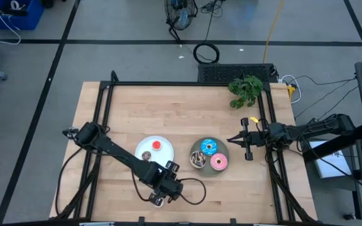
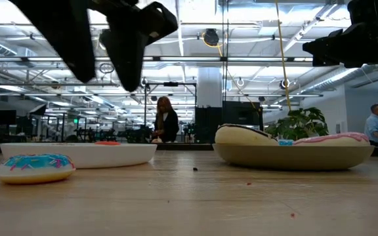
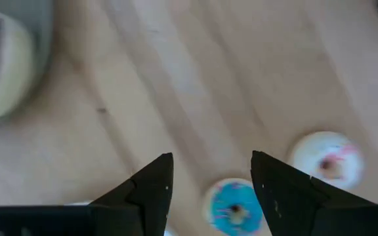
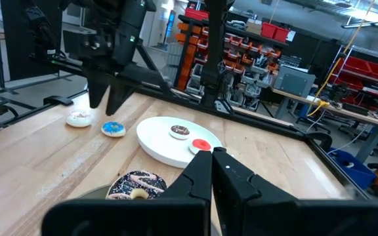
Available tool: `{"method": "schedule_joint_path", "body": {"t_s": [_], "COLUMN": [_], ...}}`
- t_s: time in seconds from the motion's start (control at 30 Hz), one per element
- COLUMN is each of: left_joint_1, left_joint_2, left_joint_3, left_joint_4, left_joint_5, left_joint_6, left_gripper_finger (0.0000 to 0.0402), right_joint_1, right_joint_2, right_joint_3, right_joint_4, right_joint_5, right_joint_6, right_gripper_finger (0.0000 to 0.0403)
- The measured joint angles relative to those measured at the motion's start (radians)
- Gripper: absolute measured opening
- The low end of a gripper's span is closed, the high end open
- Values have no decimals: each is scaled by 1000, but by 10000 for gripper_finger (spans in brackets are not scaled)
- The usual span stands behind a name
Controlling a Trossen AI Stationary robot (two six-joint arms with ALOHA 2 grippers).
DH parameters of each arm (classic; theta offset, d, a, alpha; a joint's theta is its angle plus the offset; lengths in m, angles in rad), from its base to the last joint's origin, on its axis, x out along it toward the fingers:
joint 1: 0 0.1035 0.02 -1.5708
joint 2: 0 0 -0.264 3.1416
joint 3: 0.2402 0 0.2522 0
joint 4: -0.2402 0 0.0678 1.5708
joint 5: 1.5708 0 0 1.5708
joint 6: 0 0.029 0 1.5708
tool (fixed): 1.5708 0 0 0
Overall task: Pick & Place donuts
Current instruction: Put the small white donut on the white plate
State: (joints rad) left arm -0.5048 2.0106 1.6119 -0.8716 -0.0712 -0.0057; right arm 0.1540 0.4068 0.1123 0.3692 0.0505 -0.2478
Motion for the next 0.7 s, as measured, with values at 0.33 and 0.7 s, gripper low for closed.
{"method": "schedule_joint_path", "body": {"t_s": [0.33, 0.7], "left_joint_1": [-55, -130], "left_joint_2": [0, 42], "left_joint_3": [0, 0], "left_joint_4": [2, 75], "left_joint_5": [52, 23], "left_joint_6": [-175, -155], "left_gripper_finger": [207, 207], "right_joint_1": [0, 0], "right_joint_2": [0, 1], "right_joint_3": [0, 0], "right_joint_4": [0, 0], "right_joint_5": [0, 0], "right_joint_6": [0, 0], "right_gripper_finger": [0, 0]}}
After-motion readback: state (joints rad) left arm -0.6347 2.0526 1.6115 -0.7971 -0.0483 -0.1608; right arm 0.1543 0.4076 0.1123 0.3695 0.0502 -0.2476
